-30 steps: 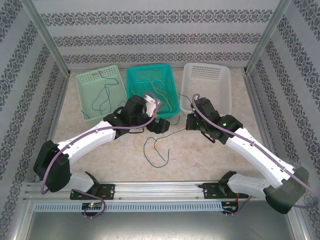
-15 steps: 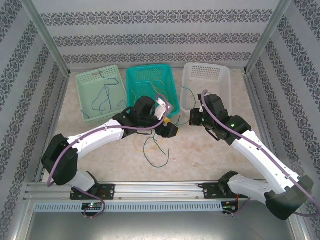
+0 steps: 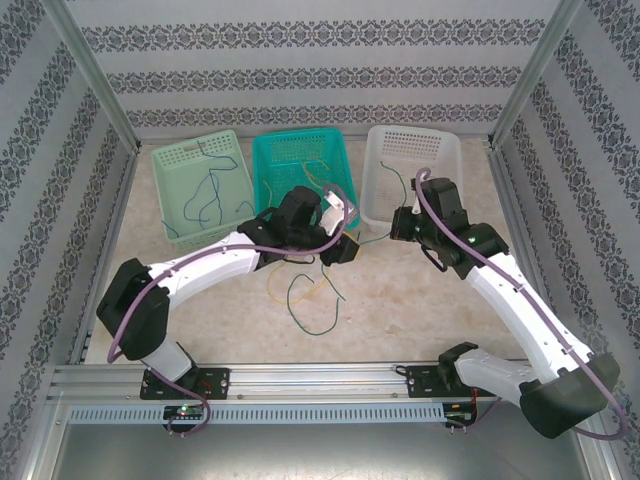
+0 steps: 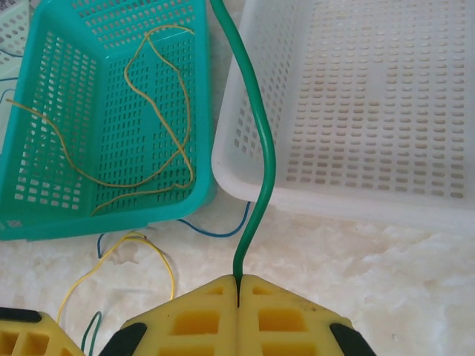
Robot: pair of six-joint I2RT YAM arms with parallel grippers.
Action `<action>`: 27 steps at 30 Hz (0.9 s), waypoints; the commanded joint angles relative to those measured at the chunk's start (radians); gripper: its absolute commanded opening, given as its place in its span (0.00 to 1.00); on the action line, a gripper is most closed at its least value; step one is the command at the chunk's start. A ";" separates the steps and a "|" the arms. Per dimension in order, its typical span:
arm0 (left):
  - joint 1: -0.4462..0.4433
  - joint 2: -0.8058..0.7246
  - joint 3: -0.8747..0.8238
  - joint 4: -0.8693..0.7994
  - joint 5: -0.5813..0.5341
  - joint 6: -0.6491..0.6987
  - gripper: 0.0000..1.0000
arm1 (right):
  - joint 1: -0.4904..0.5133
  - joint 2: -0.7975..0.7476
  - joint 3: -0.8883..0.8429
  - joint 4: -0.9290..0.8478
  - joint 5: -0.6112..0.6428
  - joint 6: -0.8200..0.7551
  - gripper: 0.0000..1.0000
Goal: Untangle the cables
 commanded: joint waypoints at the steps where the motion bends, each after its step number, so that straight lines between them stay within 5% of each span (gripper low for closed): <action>1: -0.021 0.028 0.044 0.013 0.006 0.009 0.16 | -0.037 -0.008 0.007 0.042 -0.032 0.045 0.00; 9: -0.028 0.125 0.146 -0.014 -0.044 0.006 0.00 | -0.158 0.012 -0.018 0.124 -0.121 0.099 0.00; 19: -0.041 0.330 0.407 -0.130 -0.144 -0.058 0.00 | -0.290 0.147 0.026 0.194 -0.231 0.121 0.00; 21: -0.041 0.357 0.440 -0.150 -0.171 -0.077 0.23 | -0.313 0.177 0.041 0.205 -0.253 0.105 0.00; 23: -0.041 0.369 0.464 -0.160 -0.196 -0.086 0.64 | -0.337 0.226 0.080 0.201 -0.280 0.077 0.00; 26: -0.041 0.361 0.483 -0.177 -0.251 -0.089 0.76 | -0.393 0.325 0.146 0.197 -0.349 0.068 0.00; 27: -0.042 0.349 0.480 -0.177 -0.266 -0.085 0.87 | -0.419 0.355 0.162 0.217 -0.397 0.083 0.00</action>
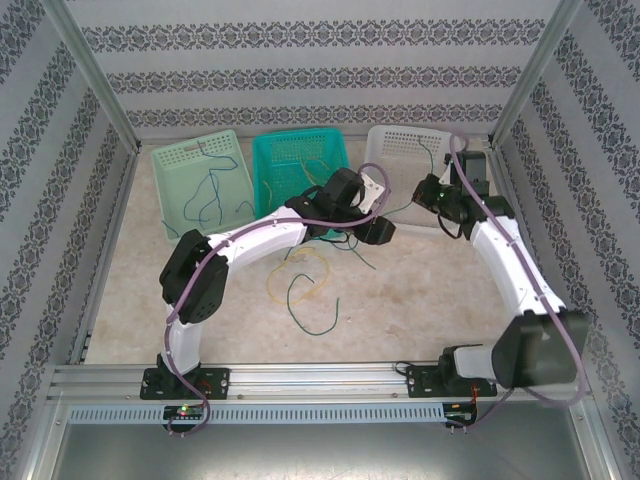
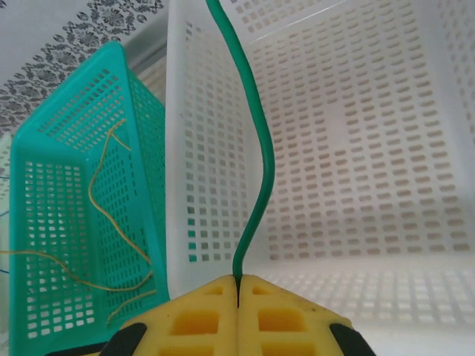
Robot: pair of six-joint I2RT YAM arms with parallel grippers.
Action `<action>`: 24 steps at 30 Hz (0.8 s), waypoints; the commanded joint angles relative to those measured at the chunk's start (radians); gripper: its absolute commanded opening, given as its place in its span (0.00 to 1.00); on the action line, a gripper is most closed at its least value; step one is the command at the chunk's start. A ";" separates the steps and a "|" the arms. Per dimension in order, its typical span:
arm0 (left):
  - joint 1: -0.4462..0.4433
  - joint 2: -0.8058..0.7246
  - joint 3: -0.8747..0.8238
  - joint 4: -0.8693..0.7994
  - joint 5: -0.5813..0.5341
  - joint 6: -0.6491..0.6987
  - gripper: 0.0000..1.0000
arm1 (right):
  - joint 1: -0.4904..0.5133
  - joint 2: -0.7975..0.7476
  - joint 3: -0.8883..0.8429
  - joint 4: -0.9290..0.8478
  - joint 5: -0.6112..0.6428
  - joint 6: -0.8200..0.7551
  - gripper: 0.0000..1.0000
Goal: Untangle the cables
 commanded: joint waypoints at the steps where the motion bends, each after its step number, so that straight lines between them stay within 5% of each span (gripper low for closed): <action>1: -0.010 -0.041 0.030 -0.033 -0.087 -0.012 0.93 | -0.065 0.082 0.061 0.060 -0.142 0.009 0.00; 10: 0.015 -0.217 -0.113 -0.047 -0.348 0.003 1.00 | -0.114 0.252 0.269 0.053 -0.165 -0.119 0.00; 24: 0.132 -0.521 -0.442 -0.098 -0.477 -0.028 1.00 | -0.177 0.534 0.509 -0.058 -0.089 -0.347 0.00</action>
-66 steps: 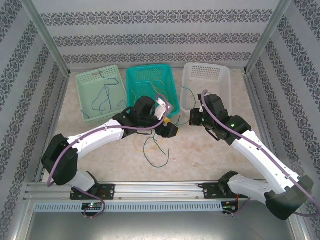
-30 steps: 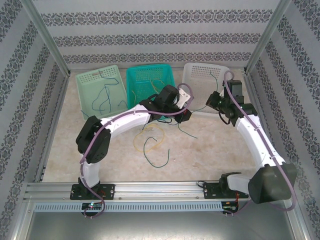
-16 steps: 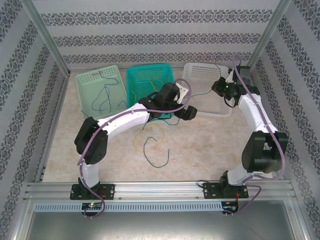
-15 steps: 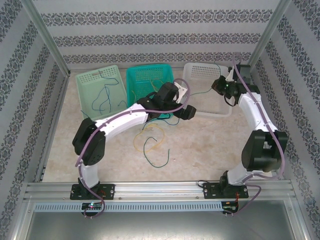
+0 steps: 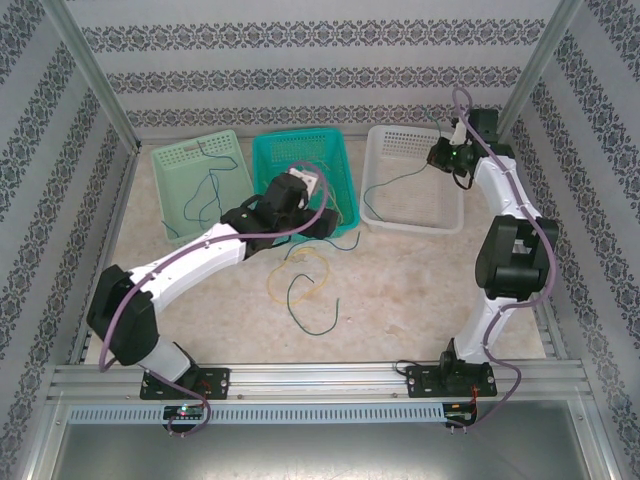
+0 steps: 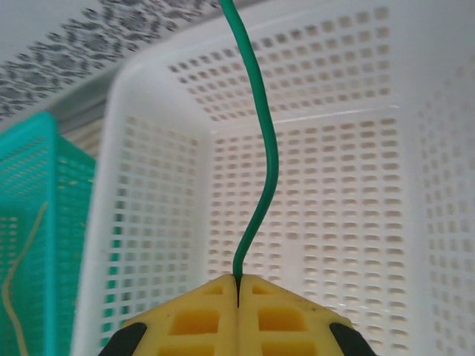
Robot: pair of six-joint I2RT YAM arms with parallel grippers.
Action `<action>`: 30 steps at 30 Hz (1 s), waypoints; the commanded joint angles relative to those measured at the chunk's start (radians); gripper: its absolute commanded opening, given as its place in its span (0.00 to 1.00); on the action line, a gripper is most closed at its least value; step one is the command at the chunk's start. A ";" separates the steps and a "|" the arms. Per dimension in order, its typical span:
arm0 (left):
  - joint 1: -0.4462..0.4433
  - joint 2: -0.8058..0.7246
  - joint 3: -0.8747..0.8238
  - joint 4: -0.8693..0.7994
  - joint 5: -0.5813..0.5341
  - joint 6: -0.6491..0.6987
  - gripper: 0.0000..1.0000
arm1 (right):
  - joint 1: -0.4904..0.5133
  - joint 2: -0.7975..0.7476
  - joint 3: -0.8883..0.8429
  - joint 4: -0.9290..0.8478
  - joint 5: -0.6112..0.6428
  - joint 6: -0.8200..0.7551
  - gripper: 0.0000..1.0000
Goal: Untangle the cables
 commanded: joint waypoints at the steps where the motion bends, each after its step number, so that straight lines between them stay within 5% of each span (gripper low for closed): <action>1: 0.021 -0.080 -0.059 -0.030 -0.042 -0.016 1.00 | -0.013 0.027 0.058 -0.031 0.024 -0.081 0.00; 12: 0.025 -0.118 -0.126 -0.054 -0.033 -0.038 1.00 | 0.016 0.183 0.165 -0.213 0.067 -0.163 0.00; 16: 0.025 -0.101 -0.121 -0.086 -0.027 -0.030 1.00 | 0.026 0.211 0.196 -0.283 0.119 -0.137 0.22; 19: 0.025 -0.072 -0.131 -0.119 0.000 -0.025 1.00 | 0.024 0.192 0.201 -0.299 0.134 -0.108 0.62; 20: 0.025 -0.062 -0.139 -0.126 0.024 -0.018 0.98 | 0.025 0.182 0.207 -0.309 0.130 -0.100 0.67; 24: 0.024 -0.054 -0.190 -0.135 0.067 -0.030 0.94 | 0.027 0.122 0.218 -0.321 0.111 -0.079 0.82; 30: 0.025 -0.093 -0.297 -0.101 0.134 -0.036 0.91 | 0.047 -0.005 0.167 -0.297 0.043 -0.055 0.83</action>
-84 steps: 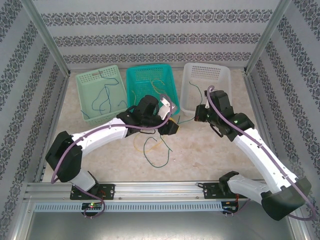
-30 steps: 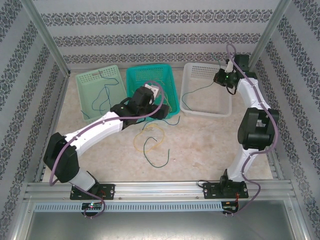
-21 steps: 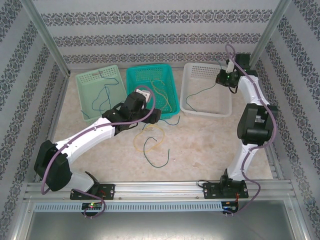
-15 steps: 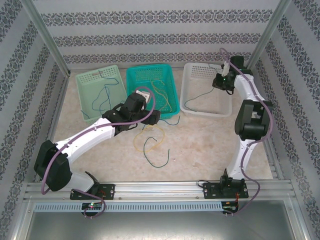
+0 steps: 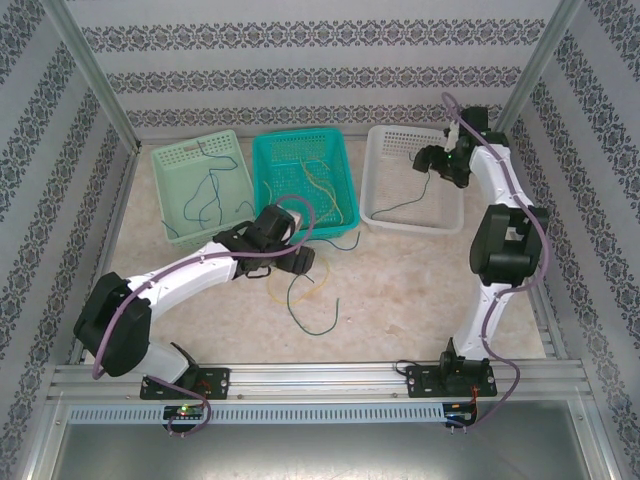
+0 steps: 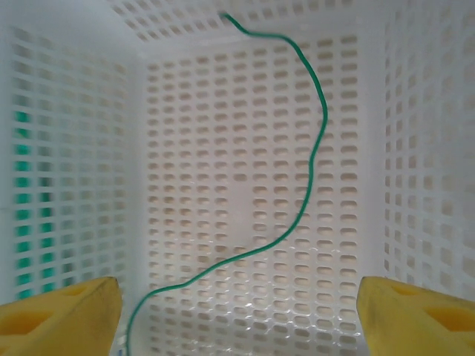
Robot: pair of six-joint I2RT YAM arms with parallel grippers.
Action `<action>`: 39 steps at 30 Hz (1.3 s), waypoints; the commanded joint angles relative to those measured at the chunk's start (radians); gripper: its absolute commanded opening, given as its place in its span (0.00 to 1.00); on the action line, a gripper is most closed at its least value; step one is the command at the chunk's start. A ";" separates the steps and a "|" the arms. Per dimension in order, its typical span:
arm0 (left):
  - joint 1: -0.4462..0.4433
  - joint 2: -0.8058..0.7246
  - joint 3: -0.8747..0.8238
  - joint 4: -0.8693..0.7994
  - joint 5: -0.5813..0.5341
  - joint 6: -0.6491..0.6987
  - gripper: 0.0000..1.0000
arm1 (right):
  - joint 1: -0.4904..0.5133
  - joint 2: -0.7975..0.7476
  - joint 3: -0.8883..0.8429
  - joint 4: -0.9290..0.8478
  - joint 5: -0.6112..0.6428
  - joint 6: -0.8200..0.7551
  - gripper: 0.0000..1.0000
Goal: Untangle the cables
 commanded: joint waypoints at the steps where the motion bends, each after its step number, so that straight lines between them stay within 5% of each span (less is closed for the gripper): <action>1: 0.005 -0.041 -0.040 -0.013 0.057 -0.015 0.90 | 0.022 -0.122 -0.032 0.011 -0.053 0.032 0.83; 16: -0.040 -0.034 -0.175 0.146 0.110 0.109 0.87 | 0.030 -0.349 -0.250 0.086 -0.072 0.075 0.83; 24: -0.041 0.109 -0.083 0.170 0.094 0.224 0.84 | 0.028 -0.390 -0.272 0.085 -0.069 0.079 0.84; 27: -0.041 0.169 -0.050 0.179 0.105 0.232 0.74 | 0.028 -0.418 -0.288 0.083 -0.061 0.077 0.84; 31: -0.041 0.183 -0.051 0.206 0.100 0.208 0.48 | 0.028 -0.470 -0.326 0.077 -0.038 0.063 0.84; 39: -0.041 0.091 -0.068 0.212 0.106 0.189 0.15 | 0.050 -0.600 -0.504 0.104 -0.021 0.069 0.84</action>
